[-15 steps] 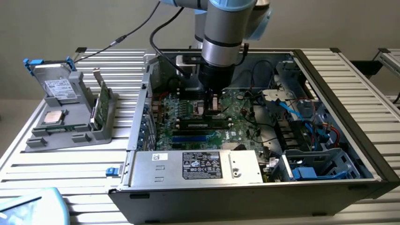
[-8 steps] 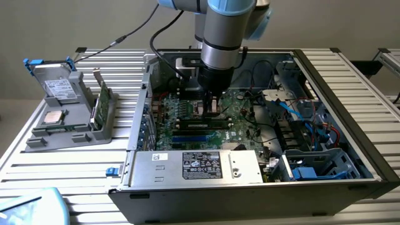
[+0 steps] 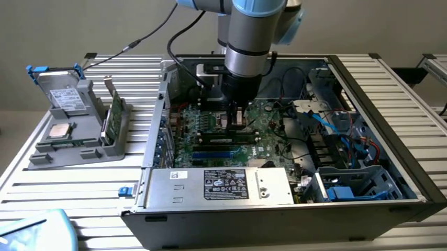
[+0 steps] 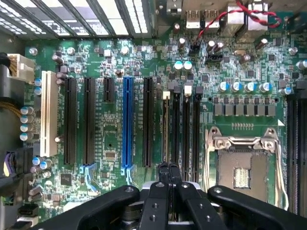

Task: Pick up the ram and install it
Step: 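Press down the ram until it locks into place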

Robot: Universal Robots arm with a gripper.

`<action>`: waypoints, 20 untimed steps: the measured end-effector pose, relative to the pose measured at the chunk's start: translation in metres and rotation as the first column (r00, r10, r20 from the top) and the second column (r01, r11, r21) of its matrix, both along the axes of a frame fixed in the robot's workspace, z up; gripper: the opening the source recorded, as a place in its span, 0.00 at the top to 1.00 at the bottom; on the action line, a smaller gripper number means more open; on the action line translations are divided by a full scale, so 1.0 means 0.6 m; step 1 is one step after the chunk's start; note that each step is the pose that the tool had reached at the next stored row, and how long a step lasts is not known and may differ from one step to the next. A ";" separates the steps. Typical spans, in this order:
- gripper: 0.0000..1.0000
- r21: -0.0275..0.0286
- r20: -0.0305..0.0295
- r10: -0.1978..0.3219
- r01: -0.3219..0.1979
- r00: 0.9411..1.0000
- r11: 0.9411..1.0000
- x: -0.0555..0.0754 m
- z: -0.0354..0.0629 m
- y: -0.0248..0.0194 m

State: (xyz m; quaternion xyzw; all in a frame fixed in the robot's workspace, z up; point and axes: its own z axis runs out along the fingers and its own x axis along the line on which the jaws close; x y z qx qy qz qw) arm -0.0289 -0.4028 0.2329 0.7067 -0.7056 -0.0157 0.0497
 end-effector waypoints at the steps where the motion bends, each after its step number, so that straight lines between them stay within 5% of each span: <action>1: 0.89 -0.001 0.000 0.000 0.000 1.000 1.000 0.000 0.008 -0.0002; 5: 0.89 -0.001 0.000 0.000 0.000 1.000 1.000 0.006 0.033 -0.0028; 20: 0.89 0.000 0.000 0.000 0.000 1.000 1.000 0.006 0.034 -0.0035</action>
